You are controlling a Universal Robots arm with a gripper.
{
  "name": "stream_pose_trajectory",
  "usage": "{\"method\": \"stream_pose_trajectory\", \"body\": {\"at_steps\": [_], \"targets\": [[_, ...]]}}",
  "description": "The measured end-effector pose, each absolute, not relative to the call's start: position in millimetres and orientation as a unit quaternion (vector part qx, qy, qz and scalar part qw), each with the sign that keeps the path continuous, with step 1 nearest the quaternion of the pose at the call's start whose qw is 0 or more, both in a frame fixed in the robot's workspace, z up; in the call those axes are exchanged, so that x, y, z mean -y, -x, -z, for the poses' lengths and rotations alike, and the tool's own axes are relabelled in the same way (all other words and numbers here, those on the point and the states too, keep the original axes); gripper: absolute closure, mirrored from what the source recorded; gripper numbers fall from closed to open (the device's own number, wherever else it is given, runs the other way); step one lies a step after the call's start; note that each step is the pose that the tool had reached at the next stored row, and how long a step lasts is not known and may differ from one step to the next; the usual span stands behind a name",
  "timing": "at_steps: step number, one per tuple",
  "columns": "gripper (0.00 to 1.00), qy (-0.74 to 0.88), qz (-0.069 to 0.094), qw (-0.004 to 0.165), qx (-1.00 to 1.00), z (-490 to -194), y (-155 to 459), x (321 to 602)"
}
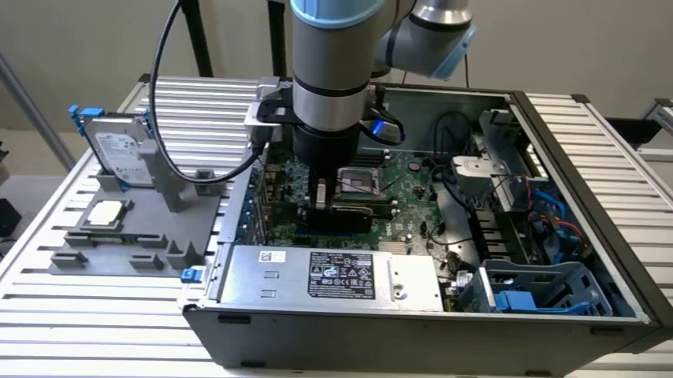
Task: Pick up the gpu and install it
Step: 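Insert the gpu into the slot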
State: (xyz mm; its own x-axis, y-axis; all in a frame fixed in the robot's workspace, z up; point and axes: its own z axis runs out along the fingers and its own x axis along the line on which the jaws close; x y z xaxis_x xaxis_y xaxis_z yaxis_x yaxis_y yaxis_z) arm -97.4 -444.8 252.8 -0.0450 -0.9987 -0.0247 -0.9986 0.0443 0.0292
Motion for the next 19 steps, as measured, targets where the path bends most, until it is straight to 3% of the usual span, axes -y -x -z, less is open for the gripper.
{"method": "stream_pose_trajectory", "body": {"at_steps": [19], "targets": [[1.0, -0.691, 0.014, 0.002, 0.723, -248.4, 98.5, 439.3]]}}
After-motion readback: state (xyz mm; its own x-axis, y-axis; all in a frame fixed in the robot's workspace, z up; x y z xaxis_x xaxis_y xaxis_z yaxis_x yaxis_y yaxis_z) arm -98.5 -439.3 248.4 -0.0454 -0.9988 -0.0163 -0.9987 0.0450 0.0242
